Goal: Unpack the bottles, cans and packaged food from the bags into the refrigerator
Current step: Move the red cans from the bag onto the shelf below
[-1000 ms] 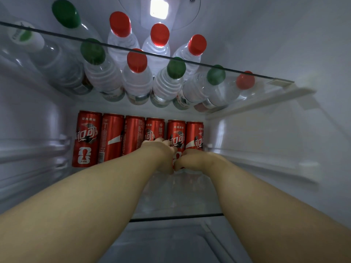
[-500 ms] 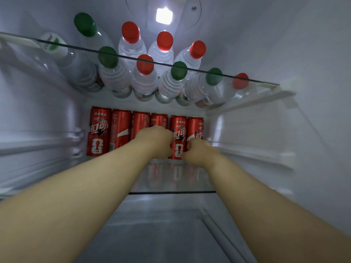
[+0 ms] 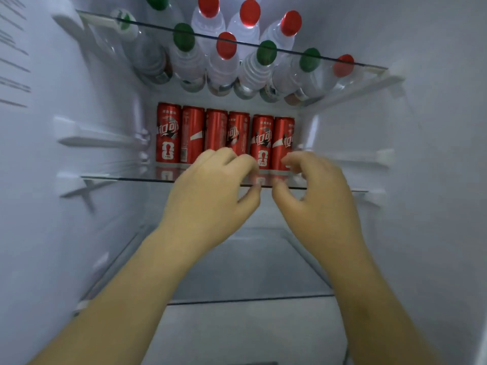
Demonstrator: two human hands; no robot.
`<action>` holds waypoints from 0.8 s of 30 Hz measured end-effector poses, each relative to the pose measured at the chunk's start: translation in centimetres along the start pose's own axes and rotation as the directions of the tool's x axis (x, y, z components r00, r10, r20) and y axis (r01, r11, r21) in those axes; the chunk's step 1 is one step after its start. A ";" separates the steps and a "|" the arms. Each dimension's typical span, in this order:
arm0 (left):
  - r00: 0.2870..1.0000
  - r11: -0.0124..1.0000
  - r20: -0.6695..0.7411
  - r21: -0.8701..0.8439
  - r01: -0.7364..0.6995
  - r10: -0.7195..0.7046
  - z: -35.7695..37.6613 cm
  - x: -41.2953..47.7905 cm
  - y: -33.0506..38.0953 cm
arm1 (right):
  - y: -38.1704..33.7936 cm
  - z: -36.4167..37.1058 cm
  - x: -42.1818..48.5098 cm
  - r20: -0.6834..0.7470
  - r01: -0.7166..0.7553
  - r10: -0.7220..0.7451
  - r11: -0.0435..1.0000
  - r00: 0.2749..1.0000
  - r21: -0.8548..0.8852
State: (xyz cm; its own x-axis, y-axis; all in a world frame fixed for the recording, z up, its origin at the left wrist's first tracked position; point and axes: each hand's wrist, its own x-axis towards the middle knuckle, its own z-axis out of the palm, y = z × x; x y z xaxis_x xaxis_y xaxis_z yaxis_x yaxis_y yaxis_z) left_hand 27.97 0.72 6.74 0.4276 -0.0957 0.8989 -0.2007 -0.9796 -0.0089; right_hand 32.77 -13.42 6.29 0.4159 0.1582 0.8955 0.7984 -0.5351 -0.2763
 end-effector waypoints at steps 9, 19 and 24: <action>0.967 0.995 0.253 -0.078 0.059 -0.037 2.4 -9.7 0.9 | 1.2 0.3 -10.7 0.256 -0.237 0.261 0.964 0.931 -0.122; 0.850 0.980 0.519 -0.099 0.172 -0.096 1.2 -17.8 7.4 | -0.3 -3.3 -21.0 0.400 -0.374 0.458 0.887 0.794 -0.271; 0.808 0.979 0.580 -0.083 0.186 -0.105 -1.3 -22.5 12.2 | -1.8 -8.1 -26.7 0.458 -0.387 0.485 0.873 0.745 -0.296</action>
State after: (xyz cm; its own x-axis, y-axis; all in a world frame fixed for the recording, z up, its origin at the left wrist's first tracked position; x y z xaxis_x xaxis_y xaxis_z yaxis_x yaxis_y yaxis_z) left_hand 14.73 -8.84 -13.01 0.8774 -0.0768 0.4735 -0.1896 -0.9623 0.1952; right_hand 16.68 -23.41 -14.26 0.8966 0.2383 0.3732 0.4075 -0.7738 -0.4850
